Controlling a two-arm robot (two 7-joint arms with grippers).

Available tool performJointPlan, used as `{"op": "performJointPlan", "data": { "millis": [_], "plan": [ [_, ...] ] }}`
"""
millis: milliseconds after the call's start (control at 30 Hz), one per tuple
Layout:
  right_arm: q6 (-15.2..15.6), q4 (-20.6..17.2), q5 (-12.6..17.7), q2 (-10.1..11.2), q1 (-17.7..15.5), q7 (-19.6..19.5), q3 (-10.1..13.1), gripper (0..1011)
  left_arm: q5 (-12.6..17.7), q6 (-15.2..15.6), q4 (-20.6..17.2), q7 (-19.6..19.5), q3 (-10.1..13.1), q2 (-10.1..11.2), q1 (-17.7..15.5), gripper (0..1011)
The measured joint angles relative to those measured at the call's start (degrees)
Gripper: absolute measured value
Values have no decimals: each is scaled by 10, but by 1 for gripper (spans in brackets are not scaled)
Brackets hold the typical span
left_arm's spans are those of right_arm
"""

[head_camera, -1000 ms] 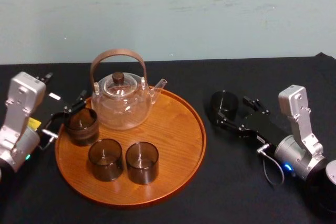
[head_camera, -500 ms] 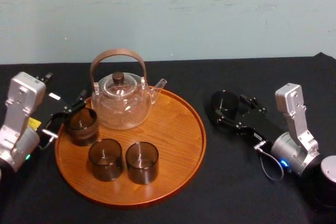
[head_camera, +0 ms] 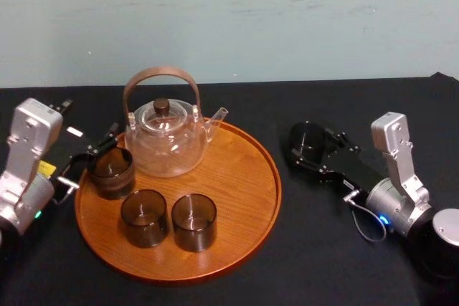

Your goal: Pick up the glass from the table and place it on the tray.

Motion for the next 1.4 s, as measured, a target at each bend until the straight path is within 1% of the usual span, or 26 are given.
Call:
{"op": "performJointPlan", "data": {
  "millis": [233, 567, 1300, 1400],
  "plan": [
    [-10, 23, 0, -5, 14, 9, -3, 1002, 0, 0, 0, 0, 0, 0, 0, 1001],
    [-18, 42, 0, -10, 27, 16, -4, 1002, 0, 0, 0, 0, 0, 0, 0, 1001],
    [-20, 45, 0, -10, 28, 17, -4, 1003, 0, 0, 0, 0, 0, 0, 0, 1001],
    [-20, 45, 0, -10, 28, 17, -4, 978, 0, 0, 0, 0, 0, 0, 0, 1001]
  ]
}}
